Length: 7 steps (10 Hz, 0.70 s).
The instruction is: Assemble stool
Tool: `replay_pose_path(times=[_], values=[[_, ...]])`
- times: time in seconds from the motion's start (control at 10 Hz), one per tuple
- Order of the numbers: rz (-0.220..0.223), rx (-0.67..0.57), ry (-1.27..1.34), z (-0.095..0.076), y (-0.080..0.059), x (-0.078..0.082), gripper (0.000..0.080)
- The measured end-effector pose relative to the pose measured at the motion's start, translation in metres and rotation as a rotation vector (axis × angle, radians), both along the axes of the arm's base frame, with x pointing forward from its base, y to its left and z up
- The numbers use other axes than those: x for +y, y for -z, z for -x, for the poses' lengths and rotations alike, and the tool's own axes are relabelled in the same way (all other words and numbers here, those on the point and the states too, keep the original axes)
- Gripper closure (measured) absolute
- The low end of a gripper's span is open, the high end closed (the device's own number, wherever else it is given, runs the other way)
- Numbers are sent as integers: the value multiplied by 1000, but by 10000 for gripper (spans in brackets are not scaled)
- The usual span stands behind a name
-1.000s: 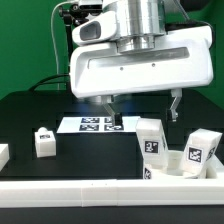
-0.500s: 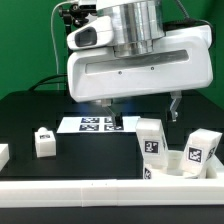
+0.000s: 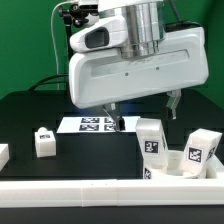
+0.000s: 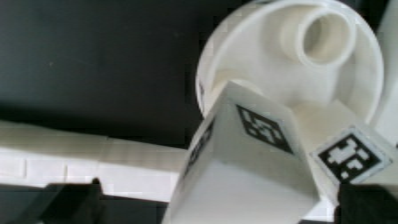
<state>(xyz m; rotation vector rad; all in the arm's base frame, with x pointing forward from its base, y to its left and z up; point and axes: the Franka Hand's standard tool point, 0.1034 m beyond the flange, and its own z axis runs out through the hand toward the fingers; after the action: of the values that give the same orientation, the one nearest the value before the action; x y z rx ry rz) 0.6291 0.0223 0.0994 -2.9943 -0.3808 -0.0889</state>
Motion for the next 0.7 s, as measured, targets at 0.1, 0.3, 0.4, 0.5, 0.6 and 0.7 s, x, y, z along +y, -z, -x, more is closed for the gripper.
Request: replay_pose_path(times=[0.1, 0.3, 0.4, 0.5, 0.6, 0.7], values=[[14, -5, -59, 0, 0, -2, 150], [35, -21, -195, 0, 0, -5, 150], [57, -40, -329, 1, 2, 0, 150], [66, -44, -418, 2, 2, 5, 150], [74, -47, -475, 2, 3, 6, 150], [84, -47, -546, 3, 3, 9, 150]])
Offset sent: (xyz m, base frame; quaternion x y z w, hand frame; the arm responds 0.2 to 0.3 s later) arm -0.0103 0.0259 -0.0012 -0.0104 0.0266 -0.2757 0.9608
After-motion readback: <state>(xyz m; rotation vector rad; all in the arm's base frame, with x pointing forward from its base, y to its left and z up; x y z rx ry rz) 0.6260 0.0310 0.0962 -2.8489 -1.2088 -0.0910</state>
